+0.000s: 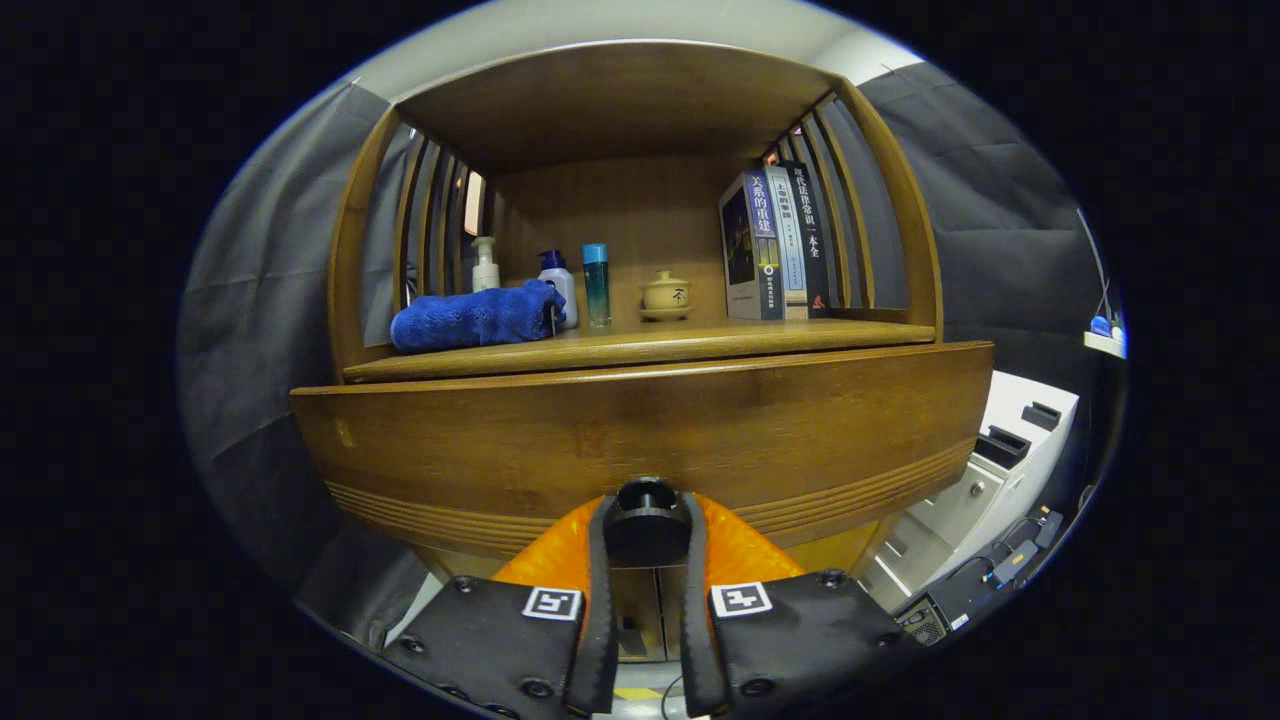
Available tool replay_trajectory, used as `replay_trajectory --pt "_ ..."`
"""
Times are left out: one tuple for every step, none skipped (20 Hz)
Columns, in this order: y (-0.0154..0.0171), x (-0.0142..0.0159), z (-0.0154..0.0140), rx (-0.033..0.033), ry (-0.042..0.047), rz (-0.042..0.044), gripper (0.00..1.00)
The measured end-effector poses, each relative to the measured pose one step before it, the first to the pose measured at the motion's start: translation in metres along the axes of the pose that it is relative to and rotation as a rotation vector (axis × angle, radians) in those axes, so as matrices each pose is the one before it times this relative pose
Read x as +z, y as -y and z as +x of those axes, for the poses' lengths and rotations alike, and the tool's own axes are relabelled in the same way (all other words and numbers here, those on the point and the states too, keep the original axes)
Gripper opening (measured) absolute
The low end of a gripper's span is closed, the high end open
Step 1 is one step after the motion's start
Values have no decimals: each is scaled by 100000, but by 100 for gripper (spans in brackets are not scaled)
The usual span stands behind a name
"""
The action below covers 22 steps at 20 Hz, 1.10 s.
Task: Pull open the drawer, take out the items inside it, and place them on the countertop above the cabinet.
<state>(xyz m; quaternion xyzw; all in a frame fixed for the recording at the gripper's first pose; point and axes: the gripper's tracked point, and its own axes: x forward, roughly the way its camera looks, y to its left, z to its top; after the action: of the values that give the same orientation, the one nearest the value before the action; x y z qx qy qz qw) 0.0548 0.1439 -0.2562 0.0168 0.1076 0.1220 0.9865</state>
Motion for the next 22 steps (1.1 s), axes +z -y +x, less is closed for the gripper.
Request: replay_trajectory --pt "34 -112 -518 -80 -102 -899 34" --pt "-64 -211 -398 135 -304 -18 34" --pt "-39 -219 -560 365 76 252 34" --pt "-15 -274 -632 42 -292 -63 34" --pt "37 -194 -691 -276 516 -554 34" --pt "44 -68 -540 -111 12 -129 34" --pt "-5 -264 -669 130 -360 327 34" --pt "-68 -52 -343 119 66 420 34" --pt "-71 -77 -371 -39 66 68 34" --pt "96 -94 -279 -170 -376 -590 34" --pt "51 -96 -313 28 -99 -530 34" --pt "-87 -134 -464 -37 -85 -79 34" --pt "-56 -71 -413 -153 138 -377 34" --pt "-18 -164 -338 -131 -43 -247 34" --pt "28 -56 -268 -145 -66 -293 33" --pt "27 -68 -95 -74 -150 -83 34" --pt "-48 -104 -300 50 -180 -138 34" --pt "10 -62 -274 -37 19 -104 34" --pt "-81 -102 -390 40 -23 -163 34" --pt "38 -64 -237 -17 84 -264 34" --pt "6 -154 -319 -29 -54 -245 34" --pt "-16 -84 -382 -33 -64 -120 34"
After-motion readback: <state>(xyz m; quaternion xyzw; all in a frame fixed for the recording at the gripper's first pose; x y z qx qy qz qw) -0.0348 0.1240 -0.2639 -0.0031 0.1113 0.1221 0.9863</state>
